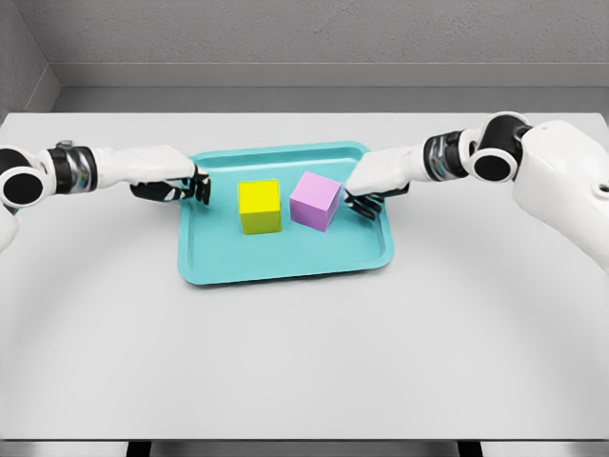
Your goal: Push two cubes
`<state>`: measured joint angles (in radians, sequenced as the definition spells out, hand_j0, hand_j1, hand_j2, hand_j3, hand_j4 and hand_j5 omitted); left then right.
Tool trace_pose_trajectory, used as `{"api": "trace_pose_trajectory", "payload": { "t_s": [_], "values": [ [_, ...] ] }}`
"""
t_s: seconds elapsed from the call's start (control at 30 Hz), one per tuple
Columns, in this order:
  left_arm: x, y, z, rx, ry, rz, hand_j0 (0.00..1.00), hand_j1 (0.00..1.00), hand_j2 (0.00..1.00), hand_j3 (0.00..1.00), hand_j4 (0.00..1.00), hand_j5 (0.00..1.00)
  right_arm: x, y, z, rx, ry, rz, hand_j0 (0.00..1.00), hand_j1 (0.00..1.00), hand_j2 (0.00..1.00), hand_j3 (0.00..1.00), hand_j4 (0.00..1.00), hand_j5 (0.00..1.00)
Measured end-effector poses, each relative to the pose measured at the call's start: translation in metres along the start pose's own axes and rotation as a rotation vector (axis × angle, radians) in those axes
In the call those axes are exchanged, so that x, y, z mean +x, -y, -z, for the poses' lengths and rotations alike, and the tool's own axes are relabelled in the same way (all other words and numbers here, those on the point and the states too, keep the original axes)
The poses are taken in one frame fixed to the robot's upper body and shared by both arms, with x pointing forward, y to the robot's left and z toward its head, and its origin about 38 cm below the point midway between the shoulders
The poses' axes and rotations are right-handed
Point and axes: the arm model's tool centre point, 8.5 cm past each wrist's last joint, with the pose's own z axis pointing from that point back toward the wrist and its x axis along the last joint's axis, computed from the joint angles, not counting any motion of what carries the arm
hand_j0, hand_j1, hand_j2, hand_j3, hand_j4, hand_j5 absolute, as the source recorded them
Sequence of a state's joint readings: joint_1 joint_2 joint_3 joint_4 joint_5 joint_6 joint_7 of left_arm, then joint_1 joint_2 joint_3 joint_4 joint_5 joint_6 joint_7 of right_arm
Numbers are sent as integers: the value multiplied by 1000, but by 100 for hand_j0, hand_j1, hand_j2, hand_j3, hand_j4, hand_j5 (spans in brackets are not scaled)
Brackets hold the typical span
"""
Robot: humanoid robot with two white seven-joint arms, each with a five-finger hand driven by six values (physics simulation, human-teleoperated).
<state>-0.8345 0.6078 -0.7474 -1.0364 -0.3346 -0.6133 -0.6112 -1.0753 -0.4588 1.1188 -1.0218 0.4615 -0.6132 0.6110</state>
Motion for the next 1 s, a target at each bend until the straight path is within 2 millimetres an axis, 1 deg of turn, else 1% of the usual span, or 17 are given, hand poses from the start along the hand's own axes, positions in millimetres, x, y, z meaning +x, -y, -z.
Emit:
{"api": "trace_pose_trajectory", "payload": {
  "t_s": [0.17,0.33,0.47,0.63,0.8,1.0],
  "values": [
    [-3,-1,-4,4,-8,-2,46,46,46,46,46,46,-1,4,1,-1,-4,-7,13,13,13,13,13,13],
    [-3,-1,-5,4,-8,-3,46,46,46,46,46,46,3,10,7,-7,7,-11,13,13,13,13,13,13],
    [-2,-1,-4,5,-5,0,46,46,46,46,46,46,2,14,9,-8,3,-10,13,13,13,13,13,13],
    [0,-2,-3,6,-1,3,46,46,46,46,46,46,2,24,12,-16,2,-14,13,13,13,13,13,13],
    [0,-2,-3,7,0,4,46,46,46,46,46,46,-2,35,16,-20,-11,-8,13,13,13,13,13,13],
    [1,-3,-2,8,1,5,46,46,46,46,46,46,-4,42,20,-23,-17,-1,13,13,13,13,13,13]
  ]
}}
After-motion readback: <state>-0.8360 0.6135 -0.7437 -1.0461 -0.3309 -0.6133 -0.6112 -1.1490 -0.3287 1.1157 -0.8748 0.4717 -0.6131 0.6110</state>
